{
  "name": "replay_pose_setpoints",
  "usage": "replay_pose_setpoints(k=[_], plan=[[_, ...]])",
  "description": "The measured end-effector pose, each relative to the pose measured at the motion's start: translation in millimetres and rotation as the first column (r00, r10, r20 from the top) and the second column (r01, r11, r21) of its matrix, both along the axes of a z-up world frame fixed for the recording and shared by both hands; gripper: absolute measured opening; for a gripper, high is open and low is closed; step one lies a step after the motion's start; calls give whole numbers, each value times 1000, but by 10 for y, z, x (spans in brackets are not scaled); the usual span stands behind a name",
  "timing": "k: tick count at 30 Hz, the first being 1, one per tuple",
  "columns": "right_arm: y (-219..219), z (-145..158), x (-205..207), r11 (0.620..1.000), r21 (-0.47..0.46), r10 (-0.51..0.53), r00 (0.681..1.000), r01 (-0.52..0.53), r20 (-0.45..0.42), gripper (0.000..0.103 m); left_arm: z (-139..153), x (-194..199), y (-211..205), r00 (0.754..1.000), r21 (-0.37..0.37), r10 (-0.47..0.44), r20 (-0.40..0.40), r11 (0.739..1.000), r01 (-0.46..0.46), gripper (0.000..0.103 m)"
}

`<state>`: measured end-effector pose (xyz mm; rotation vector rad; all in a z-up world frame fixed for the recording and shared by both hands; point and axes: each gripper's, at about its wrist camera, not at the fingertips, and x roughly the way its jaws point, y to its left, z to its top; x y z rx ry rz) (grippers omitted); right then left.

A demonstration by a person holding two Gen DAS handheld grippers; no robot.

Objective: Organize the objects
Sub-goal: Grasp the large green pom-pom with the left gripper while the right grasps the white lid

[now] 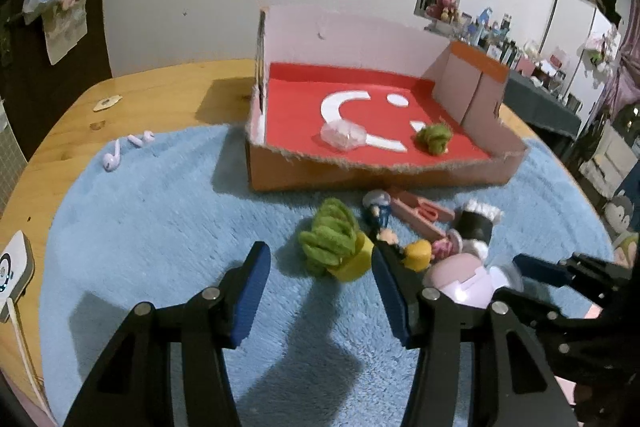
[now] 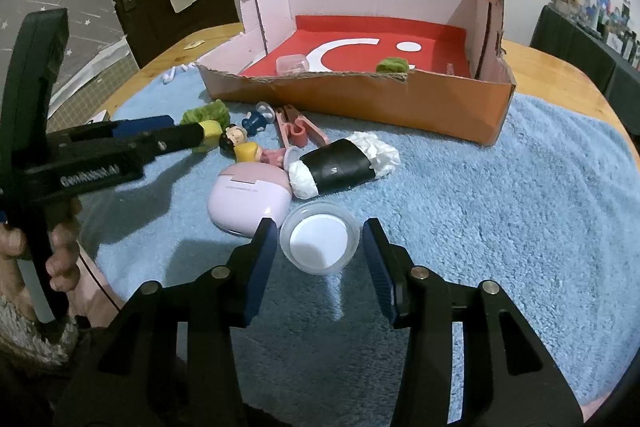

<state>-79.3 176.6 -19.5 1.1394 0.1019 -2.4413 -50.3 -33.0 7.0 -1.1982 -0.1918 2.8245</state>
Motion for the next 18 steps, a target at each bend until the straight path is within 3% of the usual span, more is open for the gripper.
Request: replay_pose_setpoints(k=[7, 15, 18], plan=[[-3, -10, -16, 1000, -1, 2, 1000, -2, -1, 43, -17, -151, -27, 1000, -31, 16, 11, 999, -16, 55], [-27, -22, -23, 1000, 13, 2, 1000, -2, -4, 40, -149, -263, 24, 999, 9, -16, 37, 1000, 16, 37], [-33, -25, -23, 1000, 15, 3, 1000, -3, -5, 40, -174, -293, -14, 999, 34, -18, 44, 999, 16, 36]])
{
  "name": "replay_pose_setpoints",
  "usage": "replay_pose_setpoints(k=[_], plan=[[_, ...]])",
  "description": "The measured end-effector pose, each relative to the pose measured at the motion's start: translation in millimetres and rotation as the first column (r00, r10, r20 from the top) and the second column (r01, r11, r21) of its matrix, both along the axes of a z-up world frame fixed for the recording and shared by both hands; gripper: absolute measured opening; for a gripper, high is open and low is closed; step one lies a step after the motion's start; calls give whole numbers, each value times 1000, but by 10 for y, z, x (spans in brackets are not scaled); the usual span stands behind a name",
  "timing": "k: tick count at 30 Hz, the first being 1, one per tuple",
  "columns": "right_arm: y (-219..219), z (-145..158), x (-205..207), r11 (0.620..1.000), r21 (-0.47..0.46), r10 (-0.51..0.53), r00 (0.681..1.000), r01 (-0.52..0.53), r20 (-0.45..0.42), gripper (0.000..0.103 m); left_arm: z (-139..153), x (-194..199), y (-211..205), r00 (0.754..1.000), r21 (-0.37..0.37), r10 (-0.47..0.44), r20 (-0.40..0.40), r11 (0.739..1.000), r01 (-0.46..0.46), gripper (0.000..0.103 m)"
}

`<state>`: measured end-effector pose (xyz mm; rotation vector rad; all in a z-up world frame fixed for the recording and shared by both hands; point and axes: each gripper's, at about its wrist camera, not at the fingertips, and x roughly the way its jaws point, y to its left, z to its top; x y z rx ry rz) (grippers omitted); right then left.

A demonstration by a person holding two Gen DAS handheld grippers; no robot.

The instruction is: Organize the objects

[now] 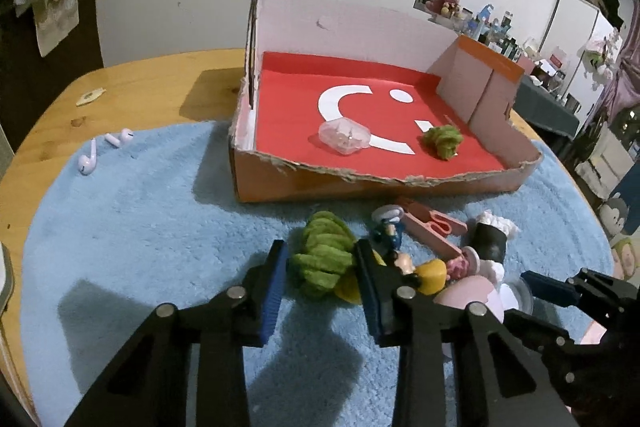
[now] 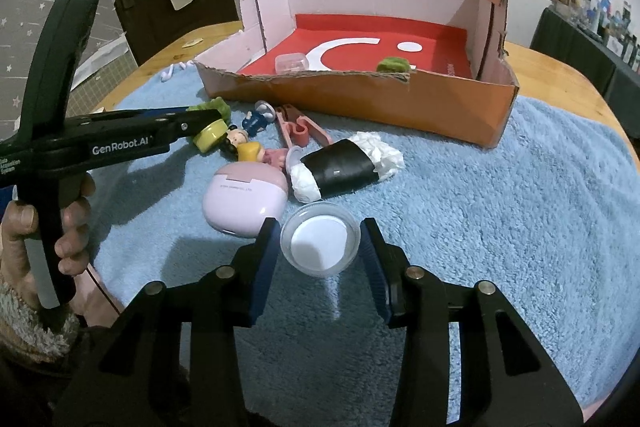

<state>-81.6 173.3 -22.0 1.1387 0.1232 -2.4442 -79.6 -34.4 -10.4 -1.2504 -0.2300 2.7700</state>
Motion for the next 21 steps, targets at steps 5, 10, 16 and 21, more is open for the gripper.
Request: replay_pose_setpoints(k=[5, 10, 16, 21], plan=[[-33, 0, 8, 1000, 14, 9, 1000, -9, -4, 40, -88, -23, -81, 1000, 64, -5, 31, 998, 3, 34], [-39, -3, 12, 1000, 13, 9, 1000, -9, -4, 39, -79, -19, -20, 1000, 28, -2, 29, 1000, 1, 30], [-37, 16, 19, 1000, -2, 15, 1000, -15, -9, 39, -52, 5, -6, 1000, 34, 0, 20, 999, -1, 29], [-19, 83, 33, 1000, -19, 14, 1000, -14, -23, 39, 3, 80, 11, 1000, 35, 3, 10, 999, -3, 29]])
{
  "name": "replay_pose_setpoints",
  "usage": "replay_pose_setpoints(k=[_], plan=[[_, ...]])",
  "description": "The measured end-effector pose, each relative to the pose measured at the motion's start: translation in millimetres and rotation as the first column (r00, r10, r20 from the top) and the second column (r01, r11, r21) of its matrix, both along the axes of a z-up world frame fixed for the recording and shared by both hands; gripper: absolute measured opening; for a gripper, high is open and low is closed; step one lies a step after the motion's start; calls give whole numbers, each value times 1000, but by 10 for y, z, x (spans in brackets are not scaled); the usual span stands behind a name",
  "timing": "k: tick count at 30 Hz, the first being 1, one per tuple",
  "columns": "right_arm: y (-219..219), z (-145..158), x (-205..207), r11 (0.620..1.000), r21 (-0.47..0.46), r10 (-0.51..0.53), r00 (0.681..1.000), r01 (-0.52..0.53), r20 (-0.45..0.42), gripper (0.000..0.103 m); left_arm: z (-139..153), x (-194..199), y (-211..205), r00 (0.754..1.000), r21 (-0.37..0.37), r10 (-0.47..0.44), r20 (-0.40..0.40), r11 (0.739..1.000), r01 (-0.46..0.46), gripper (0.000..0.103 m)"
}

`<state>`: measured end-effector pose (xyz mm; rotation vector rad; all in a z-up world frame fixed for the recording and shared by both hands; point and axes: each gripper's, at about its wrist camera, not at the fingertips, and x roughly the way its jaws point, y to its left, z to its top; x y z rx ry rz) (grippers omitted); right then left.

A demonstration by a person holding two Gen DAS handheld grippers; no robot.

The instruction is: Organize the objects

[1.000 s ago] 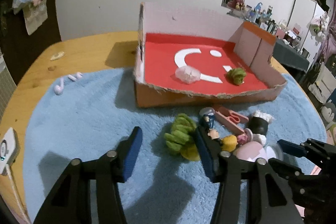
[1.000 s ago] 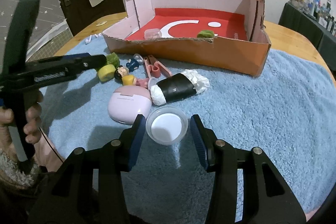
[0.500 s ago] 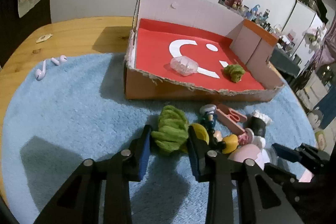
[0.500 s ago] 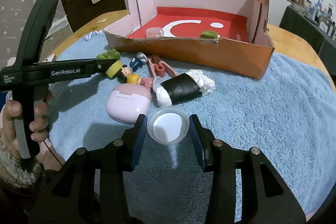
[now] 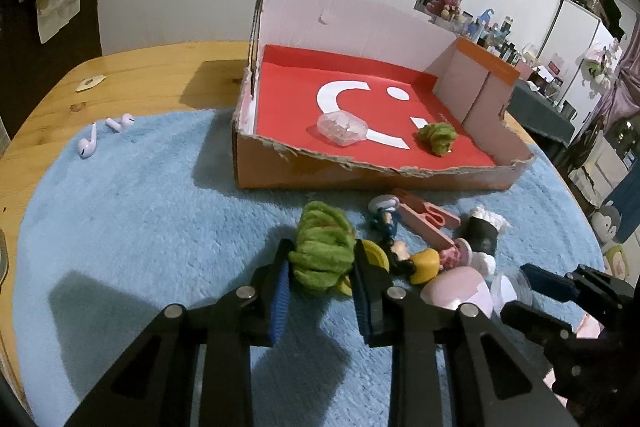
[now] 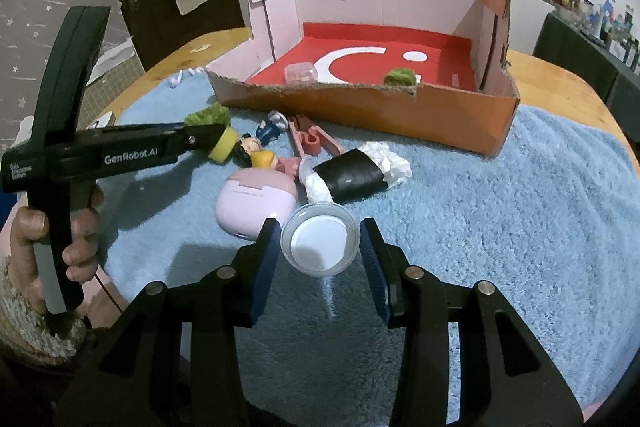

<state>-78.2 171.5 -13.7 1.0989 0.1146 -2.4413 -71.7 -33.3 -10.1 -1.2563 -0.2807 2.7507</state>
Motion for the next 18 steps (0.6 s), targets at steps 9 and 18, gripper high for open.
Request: replay_pose_setpoints(k=[9, 18], plan=[[16, 82, -15, 999, -43, 14, 1000, -14, 11, 39, 89, 205, 180, 999, -23, -28, -29, 999, 28, 29], [-106, 161, -7, 999, -27, 45, 999, -45, -2, 39, 195, 357, 336, 996, -43, -59, -69, 998, 56, 29]])
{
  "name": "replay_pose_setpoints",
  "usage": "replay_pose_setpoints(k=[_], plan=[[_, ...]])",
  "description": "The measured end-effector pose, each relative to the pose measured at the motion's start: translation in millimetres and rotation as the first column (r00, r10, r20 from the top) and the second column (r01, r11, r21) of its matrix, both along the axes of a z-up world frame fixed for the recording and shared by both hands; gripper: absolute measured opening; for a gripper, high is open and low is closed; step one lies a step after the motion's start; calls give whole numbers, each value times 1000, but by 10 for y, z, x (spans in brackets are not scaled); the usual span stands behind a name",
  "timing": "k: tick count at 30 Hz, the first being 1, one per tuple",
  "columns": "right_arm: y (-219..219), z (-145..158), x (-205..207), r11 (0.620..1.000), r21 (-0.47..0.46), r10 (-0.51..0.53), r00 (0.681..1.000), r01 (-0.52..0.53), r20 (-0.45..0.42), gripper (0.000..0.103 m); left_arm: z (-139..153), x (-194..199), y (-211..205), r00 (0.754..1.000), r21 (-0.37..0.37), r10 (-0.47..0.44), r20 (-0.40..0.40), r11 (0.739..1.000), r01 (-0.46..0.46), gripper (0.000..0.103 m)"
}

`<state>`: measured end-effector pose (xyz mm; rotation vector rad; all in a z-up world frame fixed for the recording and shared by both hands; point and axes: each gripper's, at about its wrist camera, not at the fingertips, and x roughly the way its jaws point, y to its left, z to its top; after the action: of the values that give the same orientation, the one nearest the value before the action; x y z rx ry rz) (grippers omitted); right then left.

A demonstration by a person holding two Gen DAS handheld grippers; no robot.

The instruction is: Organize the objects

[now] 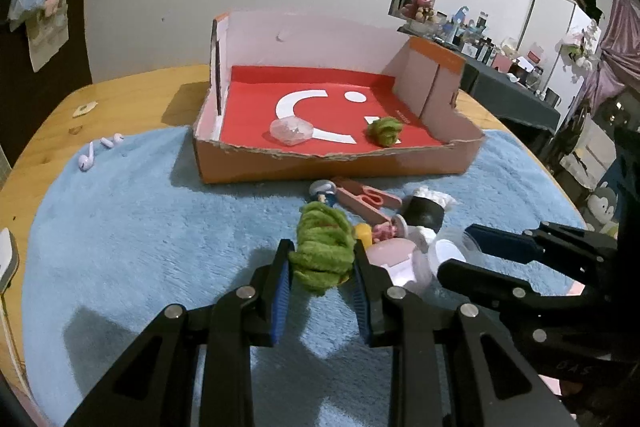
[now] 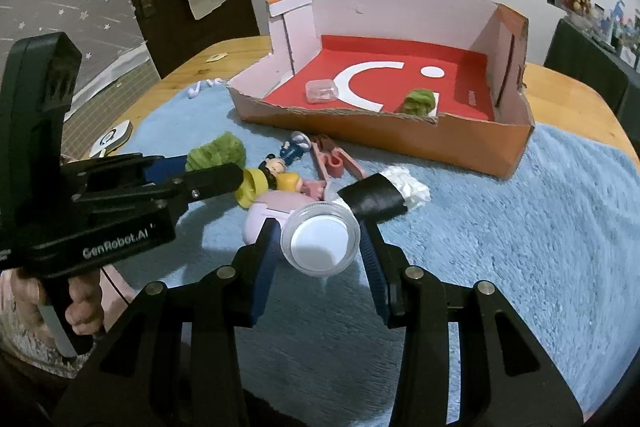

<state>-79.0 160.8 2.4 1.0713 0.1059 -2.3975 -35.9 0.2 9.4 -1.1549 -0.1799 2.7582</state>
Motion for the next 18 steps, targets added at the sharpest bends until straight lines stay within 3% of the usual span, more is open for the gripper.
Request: replay_pose_setpoints(k=[18], plan=[[16, 110, -108, 1000, -23, -9, 1000, 9, -9, 39, 75, -52, 44, 1000, 7, -14, -12, 1000, 14, 29]])
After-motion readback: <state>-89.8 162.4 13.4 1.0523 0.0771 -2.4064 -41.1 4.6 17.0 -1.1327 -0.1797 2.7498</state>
